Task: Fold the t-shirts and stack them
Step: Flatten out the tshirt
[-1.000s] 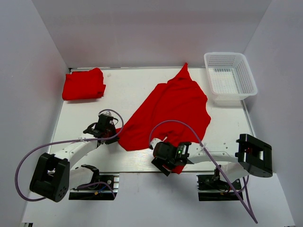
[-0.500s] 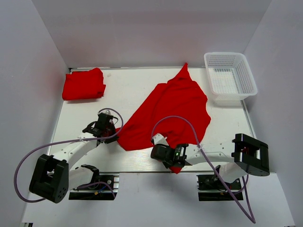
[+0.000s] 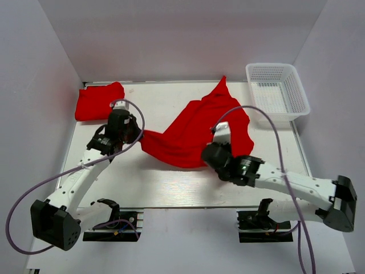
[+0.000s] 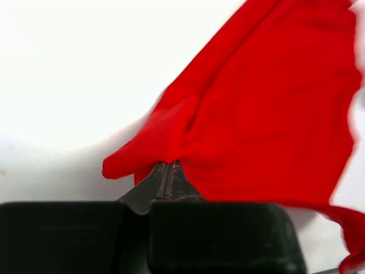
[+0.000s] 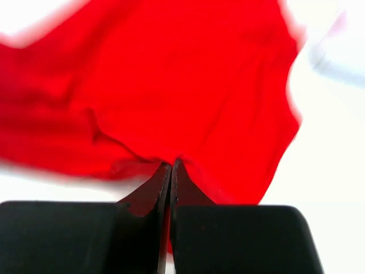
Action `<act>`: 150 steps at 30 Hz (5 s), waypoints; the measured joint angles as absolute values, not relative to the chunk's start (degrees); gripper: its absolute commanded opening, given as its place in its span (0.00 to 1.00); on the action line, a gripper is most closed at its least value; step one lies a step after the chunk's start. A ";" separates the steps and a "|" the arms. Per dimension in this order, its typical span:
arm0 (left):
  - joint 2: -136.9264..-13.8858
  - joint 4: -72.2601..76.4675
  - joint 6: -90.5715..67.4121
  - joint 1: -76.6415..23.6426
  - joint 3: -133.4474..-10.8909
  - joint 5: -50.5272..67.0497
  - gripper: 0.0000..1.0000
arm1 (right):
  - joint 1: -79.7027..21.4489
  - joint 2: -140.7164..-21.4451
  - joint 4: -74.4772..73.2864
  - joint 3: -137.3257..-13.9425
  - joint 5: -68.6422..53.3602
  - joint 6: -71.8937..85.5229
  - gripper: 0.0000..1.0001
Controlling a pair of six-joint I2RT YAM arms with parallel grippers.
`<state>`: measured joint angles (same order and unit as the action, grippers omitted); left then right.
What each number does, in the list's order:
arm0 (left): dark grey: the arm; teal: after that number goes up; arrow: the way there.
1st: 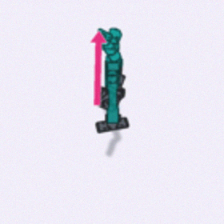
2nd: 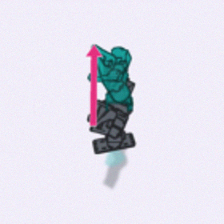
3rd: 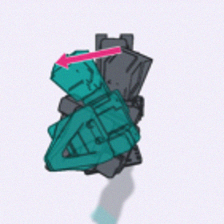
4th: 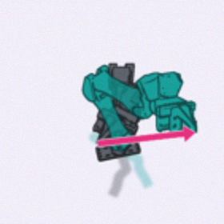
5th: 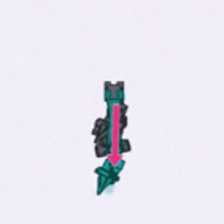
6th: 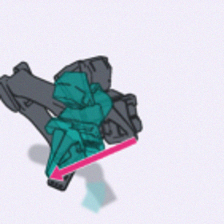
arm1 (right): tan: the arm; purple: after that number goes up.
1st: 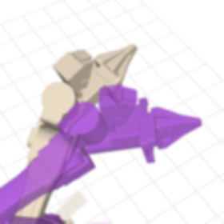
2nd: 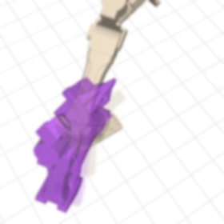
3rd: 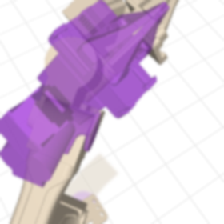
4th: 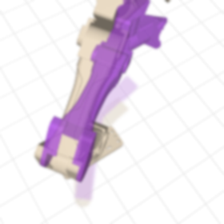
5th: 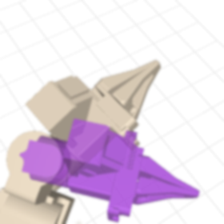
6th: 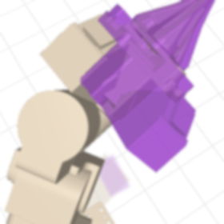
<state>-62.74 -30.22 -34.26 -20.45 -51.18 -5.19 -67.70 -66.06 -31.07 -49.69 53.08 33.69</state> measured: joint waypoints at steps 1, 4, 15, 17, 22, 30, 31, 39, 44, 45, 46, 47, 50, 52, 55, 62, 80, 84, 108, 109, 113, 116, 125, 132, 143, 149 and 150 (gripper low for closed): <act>-62.70 -30.17 -33.98 -20.45 -53.23 -5.48 0.00 | -66.22 -64.25 -28.32 -50.48 54.52 30.24 0.00; -63.31 -30.92 -32.86 -20.45 -60.40 -6.66 0.00 | -61.41 -60.49 -18.90 -52.77 56.66 18.57 0.00; -70.83 -40.07 -27.90 -20.45 -88.86 -19.59 0.00 | -50.72 -62.41 5.08 -76.95 58.54 -22.94 0.00; -70.85 -41.32 -25.87 -20.45 -92.73 -20.99 0.00 | -50.28 -62.43 6.17 -81.52 58.24 -27.35 0.00; -69.71 -42.22 -19.79 -20.43 -101.21 -18.39 0.00 | -50.17 -65.60 5.37 -98.30 56.40 -38.11 0.00; -61.60 -41.67 -15.11 -20.45 -107.72 -6.94 0.00 | -50.30 -67.35 -2.13 -116.33 49.08 -45.25 0.00; -60.84 -41.58 -14.79 -20.45 -109.06 -5.04 0.00 | -50.30 -66.65 -3.75 -117.25 46.78 -45.36 0.00; -59.40 -40.51 -13.69 -20.45 -120.09 8.51 0.00 | -50.22 -58.46 -15.38 -119.37 24.99 -42.50 0.00; -60.14 -40.36 -13.78 -20.45 -121.93 13.17 0.00 | -50.22 -57.06 -16.03 -120.75 18.83 -42.37 0.00; -60.38 -40.32 -13.78 -20.45 -122.06 13.56 0.00 | -50.22 -57.21 -15.88 -120.64 18.35 -42.52 0.00; -60.62 -40.25 -13.78 -20.45 -121.93 13.69 0.00 | -50.22 -57.45 -15.51 -120.38 18.22 -42.74 0.00; -60.71 -40.01 -13.78 -20.45 -121.43 13.74 0.00 | -50.22 -57.71 -13.89 -119.33 18.52 -43.42 0.00; -60.60 -38.15 -13.85 -20.45 -116.99 12.51 0.00 | -50.24 -58.67 -6.72 -112.68 23.07 -46.46 0.00; -60.84 -36.45 -14.24 -20.51 -112.22 10.35 0.00 | -50.09 -60.25 1.30 -105.67 28.84 -49.76 0.00; -62.59 -34.15 -15.75 -20.47 -102.26 5.58 0.00 | -49.01 -66.22 11.66 -96.88 35.68 -53.15 0.00; -79.53 -32.05 -21.61 -19.33 -81.84 -6.28 0.00 | -37.60 -85.65 15.49 -86.74 38.54 -46.11 0.00; -138.67 -20.38 -19.97 -9.13 -113.58 1.76 0.15 | -20.51 -131.81 12.36 -109.62 28.91 -28.18 0.00; -144.73 -16.73 -19.11 -7.86 -120.73 7.20 0.94 | -19.38 -138.39 14.11 -116.55 26.81 -27.35 0.09; -114.52 -29.65 -11.79 -6.50 -106.06 10.83 1.00 | -20.75 -104.03 -18.33 -102.50 -0.56 -6.17 0.90; -110.89 -28.99 -11.81 -6.50 -102.10 10.85 1.00 | -20.97 -100.51 -18.68 -98.50 -2.00 -4.29 0.90; -97.58 -27.64 -12.47 -6.55 -85.01 10.24 1.00 | -22.22 -91.29 -19.53 -80.34 -5.37 2.17 0.90; -92.05 -27.92 -14.04 -6.98 -73.87 7.05 1.00 | -22.68 -88.42 -22.09 -66.78 -6.07 7.18 0.90; -91.05 -23.97 -20.95 -7.11 -56.60 4.38 1.00 | -22.50 -80.05 -22.90 -46.72 -10.66 15.94 0.90; -92.36 -20.56 -22.98 -7.07 -53.49 5.08 1.00 | -22.52 -81.58 -18.35 -44.49 -15.25 17.78 0.90; -95.57 -16.08 -23.51 -6.70 -52.90 4.99 1.00 | -22.24 -81.52 -17.85 -40.45 -10.59 21.41 0.90; -96.42 -14.68 -23.59 -6.70 -53.36 5.21 1.00 | -19.77 -85.14 -19.16 -44.38 0.47 24.10 0.90; -96.71 -14.50 -23.62 -6.70 -53.56 5.39 1.00 | -19.09 -85.91 -19.38 -45.17 1.74 24.18 0.90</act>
